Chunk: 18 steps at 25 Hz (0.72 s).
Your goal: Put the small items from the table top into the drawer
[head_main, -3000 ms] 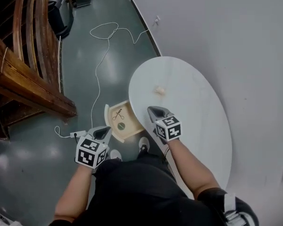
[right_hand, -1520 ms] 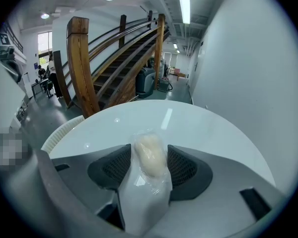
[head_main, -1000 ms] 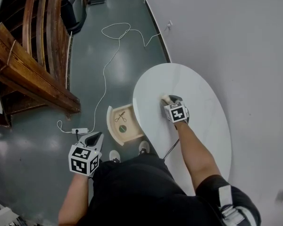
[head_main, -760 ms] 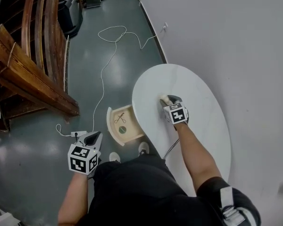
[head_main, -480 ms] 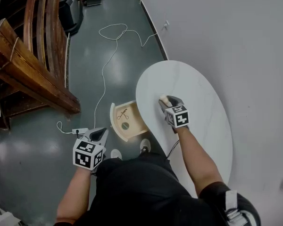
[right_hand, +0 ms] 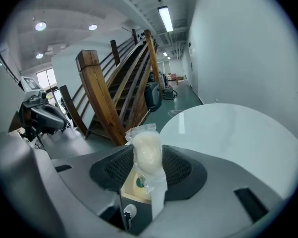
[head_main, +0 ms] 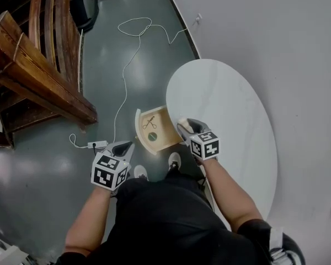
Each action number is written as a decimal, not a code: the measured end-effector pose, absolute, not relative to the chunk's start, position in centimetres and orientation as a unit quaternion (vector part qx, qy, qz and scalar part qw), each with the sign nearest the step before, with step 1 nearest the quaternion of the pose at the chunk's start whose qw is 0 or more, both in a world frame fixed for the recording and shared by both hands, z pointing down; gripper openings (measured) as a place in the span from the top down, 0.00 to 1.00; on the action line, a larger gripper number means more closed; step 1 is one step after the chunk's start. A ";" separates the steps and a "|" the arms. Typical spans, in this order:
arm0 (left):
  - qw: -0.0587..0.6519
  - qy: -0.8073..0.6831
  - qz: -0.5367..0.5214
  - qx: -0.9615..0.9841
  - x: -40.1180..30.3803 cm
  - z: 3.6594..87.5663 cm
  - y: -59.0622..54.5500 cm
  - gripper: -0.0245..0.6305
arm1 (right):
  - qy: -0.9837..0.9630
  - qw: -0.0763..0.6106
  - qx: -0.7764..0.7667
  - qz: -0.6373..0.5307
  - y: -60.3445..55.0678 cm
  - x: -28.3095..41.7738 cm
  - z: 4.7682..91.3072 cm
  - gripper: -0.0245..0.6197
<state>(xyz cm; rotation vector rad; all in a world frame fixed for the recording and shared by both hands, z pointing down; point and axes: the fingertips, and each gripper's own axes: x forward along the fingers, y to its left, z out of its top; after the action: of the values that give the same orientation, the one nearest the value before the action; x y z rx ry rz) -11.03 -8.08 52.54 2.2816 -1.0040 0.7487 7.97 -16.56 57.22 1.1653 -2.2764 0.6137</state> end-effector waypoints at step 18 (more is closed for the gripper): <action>0.288 -0.389 0.285 0.828 -13.2 53.8 -6.7 0.94 | -0.841 0.348 0.318 0.266 -11.0 -1.8 67.8 0.68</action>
<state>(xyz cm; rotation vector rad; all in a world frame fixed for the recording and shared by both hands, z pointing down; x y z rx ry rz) -13.21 -6.73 53.82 2.2101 -1.0381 0.7607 -1.80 -10.97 67.80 0.8247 -2.1796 0.6909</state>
